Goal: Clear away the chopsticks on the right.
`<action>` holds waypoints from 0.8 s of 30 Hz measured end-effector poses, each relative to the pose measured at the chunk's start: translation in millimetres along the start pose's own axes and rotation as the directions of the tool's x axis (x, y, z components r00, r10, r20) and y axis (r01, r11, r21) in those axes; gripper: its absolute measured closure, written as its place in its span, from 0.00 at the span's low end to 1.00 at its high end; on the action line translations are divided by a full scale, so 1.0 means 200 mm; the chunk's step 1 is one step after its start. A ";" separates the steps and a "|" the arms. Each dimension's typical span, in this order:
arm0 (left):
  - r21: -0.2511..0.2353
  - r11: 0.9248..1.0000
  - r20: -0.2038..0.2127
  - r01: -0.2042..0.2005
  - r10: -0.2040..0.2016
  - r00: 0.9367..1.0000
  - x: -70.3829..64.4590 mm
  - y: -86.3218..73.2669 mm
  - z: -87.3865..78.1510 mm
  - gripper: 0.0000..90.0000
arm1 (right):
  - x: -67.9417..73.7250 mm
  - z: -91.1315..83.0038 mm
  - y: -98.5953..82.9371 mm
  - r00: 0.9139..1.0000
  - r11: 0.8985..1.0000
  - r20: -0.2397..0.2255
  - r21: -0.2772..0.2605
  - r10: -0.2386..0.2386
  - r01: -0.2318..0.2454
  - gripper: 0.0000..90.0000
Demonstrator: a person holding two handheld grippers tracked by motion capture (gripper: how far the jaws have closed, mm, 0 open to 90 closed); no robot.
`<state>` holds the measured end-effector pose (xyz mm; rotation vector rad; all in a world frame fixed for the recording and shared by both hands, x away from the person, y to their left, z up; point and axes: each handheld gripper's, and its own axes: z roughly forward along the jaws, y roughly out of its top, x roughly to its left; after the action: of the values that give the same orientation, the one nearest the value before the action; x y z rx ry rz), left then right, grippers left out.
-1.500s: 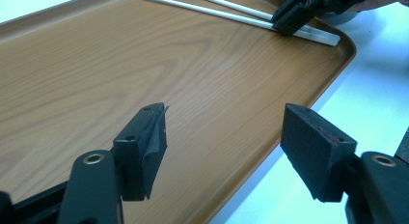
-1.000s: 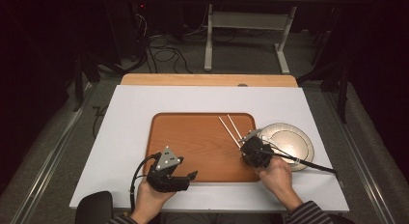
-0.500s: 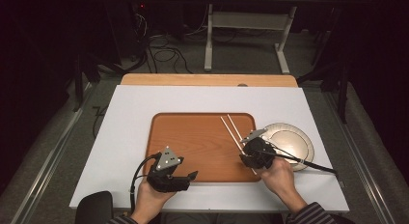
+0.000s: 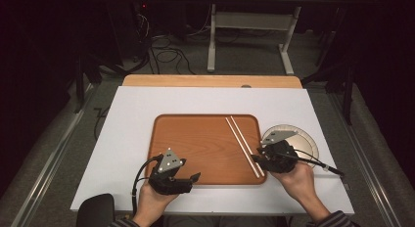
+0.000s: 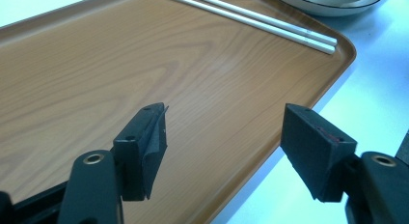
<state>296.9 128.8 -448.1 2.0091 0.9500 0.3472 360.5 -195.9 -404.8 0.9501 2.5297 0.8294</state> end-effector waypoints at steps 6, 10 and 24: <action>0.001 1.000 0.001 0.000 0.000 1.000 0.00 0.00 0.00 0.37 | -0.06 -0.11 -0.07 0.999 0.997 -0.018 -0.070 0.043 -0.044 0.75; -0.003 1.000 -0.001 0.002 -0.002 1.000 0.00 0.00 0.00 0.37 | -0.08 -0.15 -0.14 0.998 0.993 -0.016 -0.098 0.068 -0.069 0.75; -0.002 1.000 -0.002 0.006 -0.006 1.000 0.00 0.00 0.00 0.37 | -0.04 -0.18 -0.25 0.998 0.990 -0.014 -0.130 0.058 -0.060 0.73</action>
<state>297.5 127.9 -447.8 2.0041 0.9565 0.3468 324.5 -246.3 -406.4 0.9844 2.4324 1.0061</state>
